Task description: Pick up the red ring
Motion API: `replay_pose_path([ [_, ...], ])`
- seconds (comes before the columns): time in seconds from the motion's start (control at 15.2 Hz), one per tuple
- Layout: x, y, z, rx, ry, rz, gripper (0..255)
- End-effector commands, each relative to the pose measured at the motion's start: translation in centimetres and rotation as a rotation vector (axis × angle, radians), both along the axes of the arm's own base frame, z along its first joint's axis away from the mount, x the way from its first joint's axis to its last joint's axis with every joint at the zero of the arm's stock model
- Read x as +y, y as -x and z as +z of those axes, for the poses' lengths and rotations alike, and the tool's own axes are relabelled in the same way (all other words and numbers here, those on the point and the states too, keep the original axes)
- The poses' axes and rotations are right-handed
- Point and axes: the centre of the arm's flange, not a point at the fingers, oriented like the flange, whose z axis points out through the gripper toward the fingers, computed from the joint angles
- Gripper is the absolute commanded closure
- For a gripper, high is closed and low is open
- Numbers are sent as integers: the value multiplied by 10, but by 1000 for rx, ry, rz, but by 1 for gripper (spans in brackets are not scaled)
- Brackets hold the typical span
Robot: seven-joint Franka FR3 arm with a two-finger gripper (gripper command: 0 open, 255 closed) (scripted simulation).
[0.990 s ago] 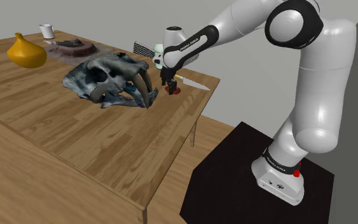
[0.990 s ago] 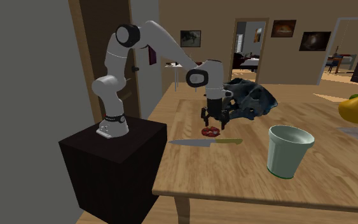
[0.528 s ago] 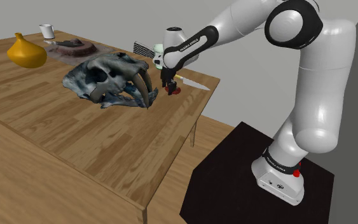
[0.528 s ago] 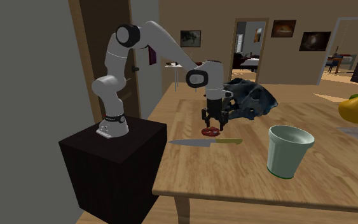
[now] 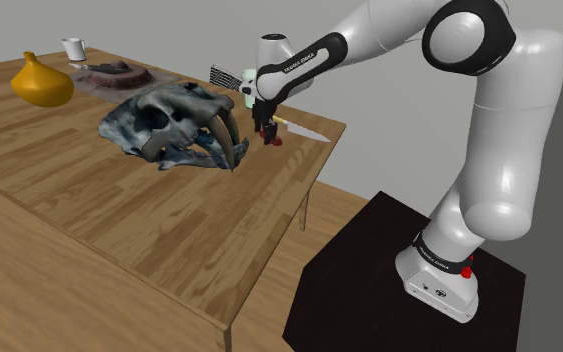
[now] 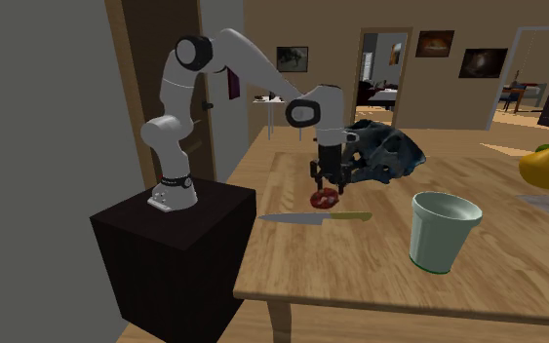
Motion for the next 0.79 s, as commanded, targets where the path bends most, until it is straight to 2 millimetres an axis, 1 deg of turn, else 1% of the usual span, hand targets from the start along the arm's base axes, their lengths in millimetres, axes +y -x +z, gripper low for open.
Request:
replay_pose_path([
  [0.0,-1,1,10,0,0,0,255],
  [0.59,-1,1,57,0,0,0,255],
  [0.73,-1,1,58,0,0,0,255],
])
